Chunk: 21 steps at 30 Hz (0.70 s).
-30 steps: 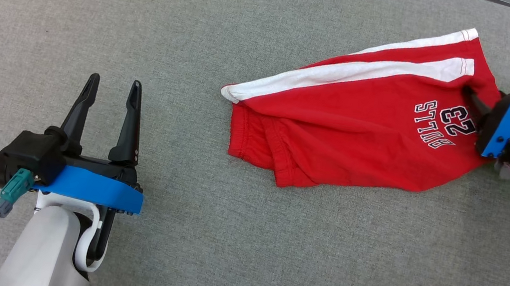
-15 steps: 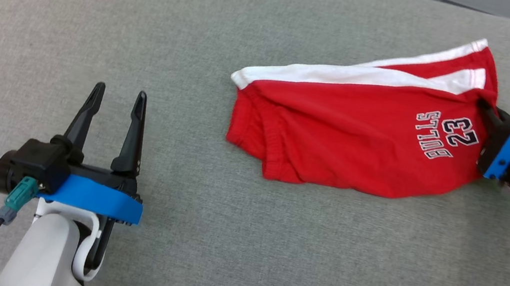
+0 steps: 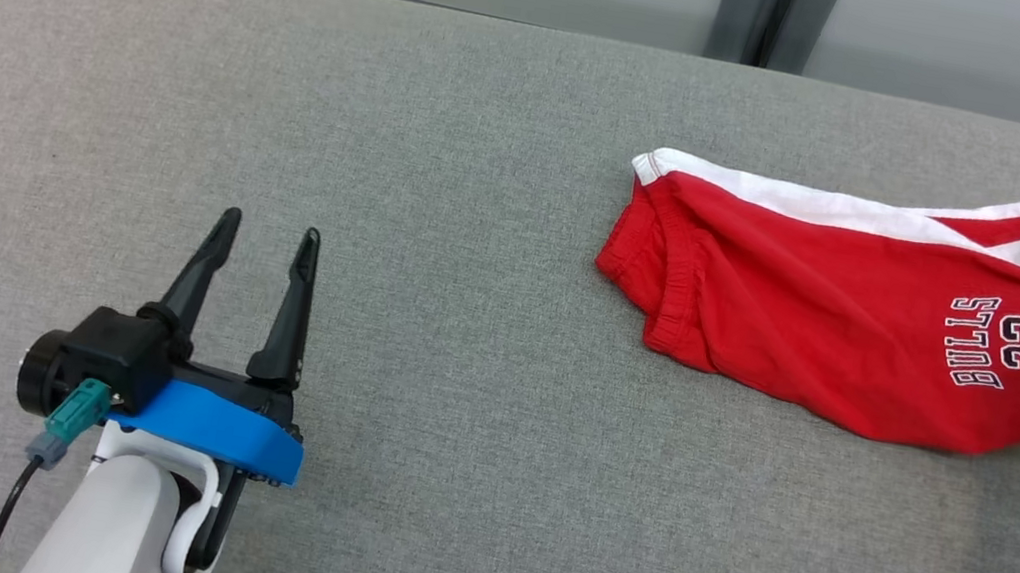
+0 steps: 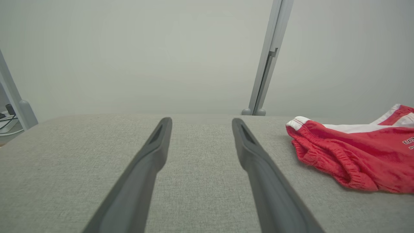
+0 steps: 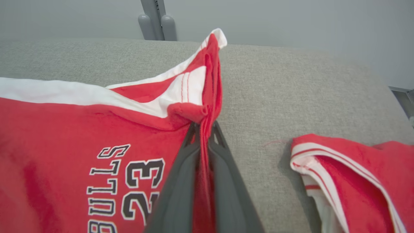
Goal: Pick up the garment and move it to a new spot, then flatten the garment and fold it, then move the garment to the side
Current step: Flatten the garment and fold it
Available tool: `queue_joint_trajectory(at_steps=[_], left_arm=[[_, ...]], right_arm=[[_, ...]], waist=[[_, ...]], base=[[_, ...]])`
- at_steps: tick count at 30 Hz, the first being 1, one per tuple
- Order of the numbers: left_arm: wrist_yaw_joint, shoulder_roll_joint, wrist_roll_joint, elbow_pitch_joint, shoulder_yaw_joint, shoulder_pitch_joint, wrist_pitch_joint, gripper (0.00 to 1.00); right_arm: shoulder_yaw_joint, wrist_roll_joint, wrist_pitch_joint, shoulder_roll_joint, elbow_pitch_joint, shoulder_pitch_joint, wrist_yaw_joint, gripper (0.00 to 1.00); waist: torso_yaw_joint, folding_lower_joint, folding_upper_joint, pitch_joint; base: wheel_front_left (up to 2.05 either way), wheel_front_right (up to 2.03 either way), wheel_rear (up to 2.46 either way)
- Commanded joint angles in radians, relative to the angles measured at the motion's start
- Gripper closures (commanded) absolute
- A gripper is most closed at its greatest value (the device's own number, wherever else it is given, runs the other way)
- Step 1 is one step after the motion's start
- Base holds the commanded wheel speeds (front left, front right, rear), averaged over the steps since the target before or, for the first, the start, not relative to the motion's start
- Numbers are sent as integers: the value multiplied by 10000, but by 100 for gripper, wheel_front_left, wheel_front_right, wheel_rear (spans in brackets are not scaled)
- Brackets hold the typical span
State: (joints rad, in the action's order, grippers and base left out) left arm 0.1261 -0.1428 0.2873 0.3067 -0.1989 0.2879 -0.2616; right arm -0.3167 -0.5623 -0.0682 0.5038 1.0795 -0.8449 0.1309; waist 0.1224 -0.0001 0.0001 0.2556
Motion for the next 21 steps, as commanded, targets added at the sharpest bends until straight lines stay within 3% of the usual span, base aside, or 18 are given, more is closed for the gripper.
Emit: queue_joint_trajectory(at_steps=[1,5,12,21], left_arm=[[70,26,27,53,-47,-102,-43,0],[49,63,71,129,-257,-20,-43,0],[48,122,205,177,-589,212,-43,0],[48,254,334,170,-753,281,-43,0]], right_arm=[[74,323,-79,-174,34,-297,-1,100],[110,842,-324,-572,-55,-583,-1,100],[-185,1658,-1383,-1842,-1093,-890,-1,100],[-597,2374,-2575,-2939,-2417,-330,-1,100]], waist=[[1,1,-1,-51],[83,1,-1,-116],[465,1,-1,-159],[1013,1,-1,-64]], base=[[0,0,0],[0,0,0],[0,0,0],[0,0,0]])
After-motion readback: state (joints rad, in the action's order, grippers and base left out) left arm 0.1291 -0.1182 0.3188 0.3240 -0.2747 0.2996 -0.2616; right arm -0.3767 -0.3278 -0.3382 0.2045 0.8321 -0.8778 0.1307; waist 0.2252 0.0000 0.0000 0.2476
